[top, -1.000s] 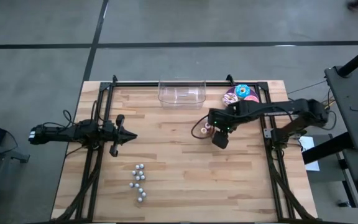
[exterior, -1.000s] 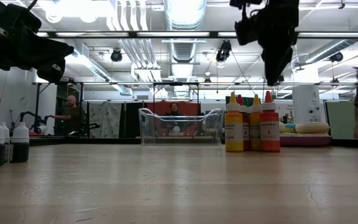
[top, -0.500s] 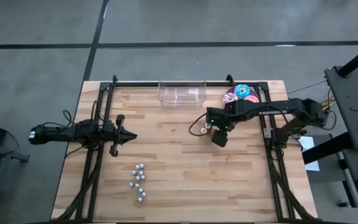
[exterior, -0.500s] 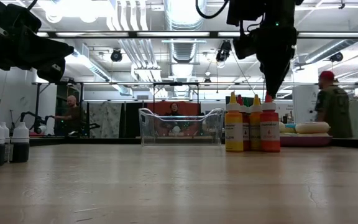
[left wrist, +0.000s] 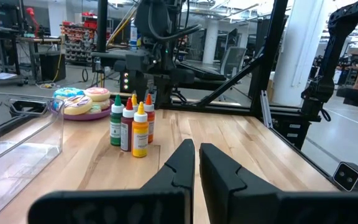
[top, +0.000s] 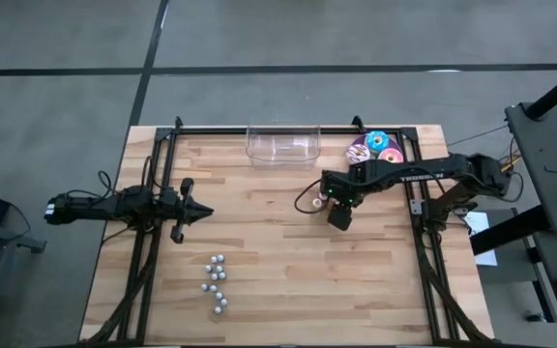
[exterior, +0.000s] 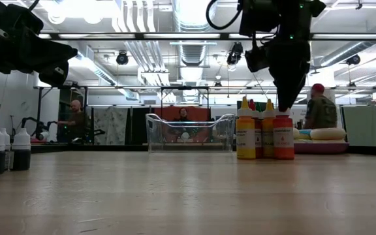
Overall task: Pick & Place food coloring
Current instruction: Put the large orange food coloring bottle into the transparent bin, then put the left large yellow food coloring bottle into the transparent bin
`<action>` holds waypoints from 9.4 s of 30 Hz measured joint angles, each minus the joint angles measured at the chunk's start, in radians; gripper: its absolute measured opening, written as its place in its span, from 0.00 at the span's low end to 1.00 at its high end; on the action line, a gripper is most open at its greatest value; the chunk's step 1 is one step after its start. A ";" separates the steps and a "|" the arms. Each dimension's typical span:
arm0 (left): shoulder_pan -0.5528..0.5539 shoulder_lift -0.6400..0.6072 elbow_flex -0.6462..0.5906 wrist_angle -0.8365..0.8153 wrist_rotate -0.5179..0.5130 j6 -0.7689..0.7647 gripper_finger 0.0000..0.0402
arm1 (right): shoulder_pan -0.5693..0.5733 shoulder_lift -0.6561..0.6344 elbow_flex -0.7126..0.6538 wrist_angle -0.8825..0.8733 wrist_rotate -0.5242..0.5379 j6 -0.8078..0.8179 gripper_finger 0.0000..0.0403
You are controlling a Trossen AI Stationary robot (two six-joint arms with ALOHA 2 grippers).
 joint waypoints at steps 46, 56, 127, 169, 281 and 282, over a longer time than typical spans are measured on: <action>0.000 0.000 0.000 0.000 0.000 0.000 0.00 | 0.001 -0.014 -0.014 0.005 -0.004 0.011 0.27; 0.000 0.000 0.000 0.000 0.000 0.000 0.00 | 0.010 -0.142 -0.014 -0.054 -0.083 0.052 0.26; 0.000 0.000 0.000 0.000 0.000 0.000 0.00 | -0.548 0.576 1.123 -0.311 -0.093 -0.783 0.27; 0.000 0.000 0.000 0.000 0.000 0.000 0.00 | -0.615 0.780 1.126 -0.288 -0.074 -0.844 0.27; 0.000 0.000 0.000 0.000 0.000 0.000 0.00 | -0.145 -0.250 0.159 -0.016 -0.053 -0.443 0.42; 0.000 0.000 0.000 0.000 0.000 0.000 0.00 | -0.138 -0.265 0.137 -0.015 -0.053 -0.452 0.42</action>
